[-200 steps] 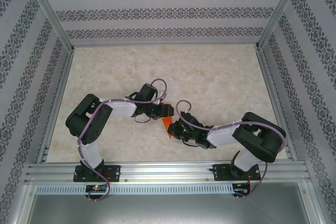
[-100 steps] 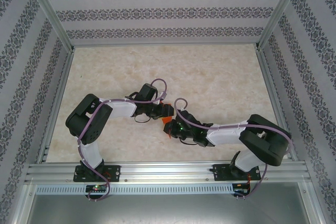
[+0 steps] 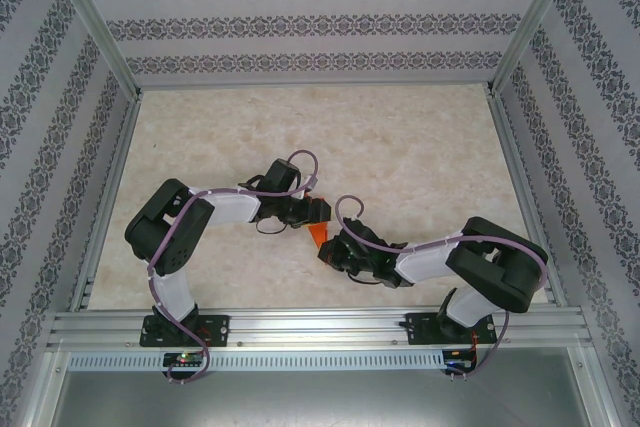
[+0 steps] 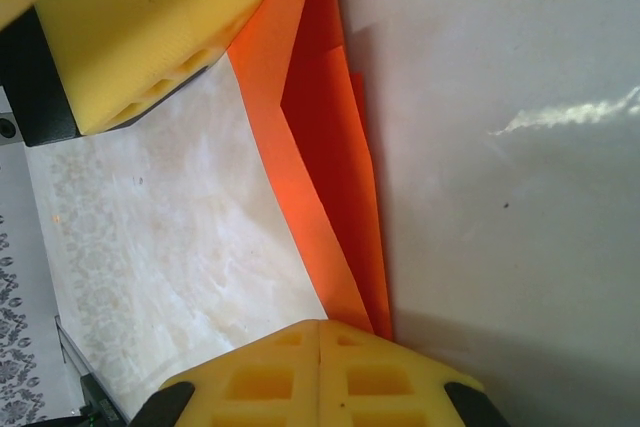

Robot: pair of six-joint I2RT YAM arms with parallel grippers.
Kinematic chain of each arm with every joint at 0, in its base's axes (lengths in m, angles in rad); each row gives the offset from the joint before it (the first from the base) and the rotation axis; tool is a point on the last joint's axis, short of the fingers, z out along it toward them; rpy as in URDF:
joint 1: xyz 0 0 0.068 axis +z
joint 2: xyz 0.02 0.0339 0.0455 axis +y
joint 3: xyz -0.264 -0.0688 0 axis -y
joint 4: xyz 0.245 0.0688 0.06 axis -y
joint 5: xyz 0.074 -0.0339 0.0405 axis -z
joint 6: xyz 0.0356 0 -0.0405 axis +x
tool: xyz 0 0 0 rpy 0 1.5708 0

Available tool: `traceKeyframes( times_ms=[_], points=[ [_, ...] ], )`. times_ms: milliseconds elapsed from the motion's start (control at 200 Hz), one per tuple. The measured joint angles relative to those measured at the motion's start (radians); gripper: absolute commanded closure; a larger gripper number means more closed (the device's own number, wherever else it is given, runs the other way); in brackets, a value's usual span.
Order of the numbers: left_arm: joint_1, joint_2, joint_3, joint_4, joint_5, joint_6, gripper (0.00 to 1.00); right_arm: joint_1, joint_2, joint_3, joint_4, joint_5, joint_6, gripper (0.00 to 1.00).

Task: Fold a paper plane with a square sheet of paper (pick it up from the middle)
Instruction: Fold the wing for the fifth time at the center of the table.

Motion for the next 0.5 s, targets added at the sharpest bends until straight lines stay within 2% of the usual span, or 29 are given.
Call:
traceKeyframes(
  times_ms=[500],
  points=[
    [0.0,0.0,0.002,-0.009,0.003,0.002,0.43,0.019,-0.026,-0.036,0.021,0.022,0.04,0.93]
  ],
)
